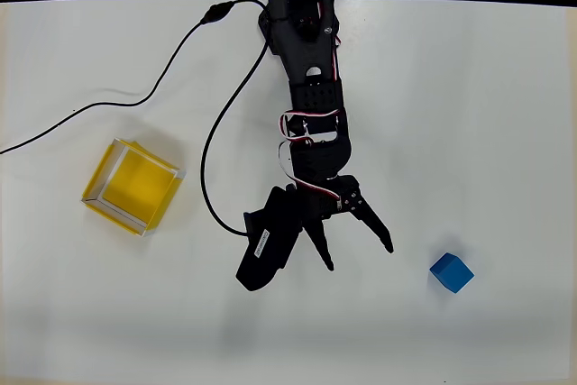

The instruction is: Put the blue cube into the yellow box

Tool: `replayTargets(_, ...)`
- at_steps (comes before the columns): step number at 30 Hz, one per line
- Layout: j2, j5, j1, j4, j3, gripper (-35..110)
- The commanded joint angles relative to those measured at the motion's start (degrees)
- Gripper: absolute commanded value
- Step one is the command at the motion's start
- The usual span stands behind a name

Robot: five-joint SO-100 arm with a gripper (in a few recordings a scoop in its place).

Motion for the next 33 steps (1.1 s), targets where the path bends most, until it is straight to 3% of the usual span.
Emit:
replayTargets(1, -3.4, -0.3, -2.1, -7.7, -11.4, 59)
replayTargets(11, -20.5, 1.1, -7.3, -7.4, -25.8, 70)
replayTargets(33, -49.7, 3.0, -16.0, -11.8, -47.5, 71)
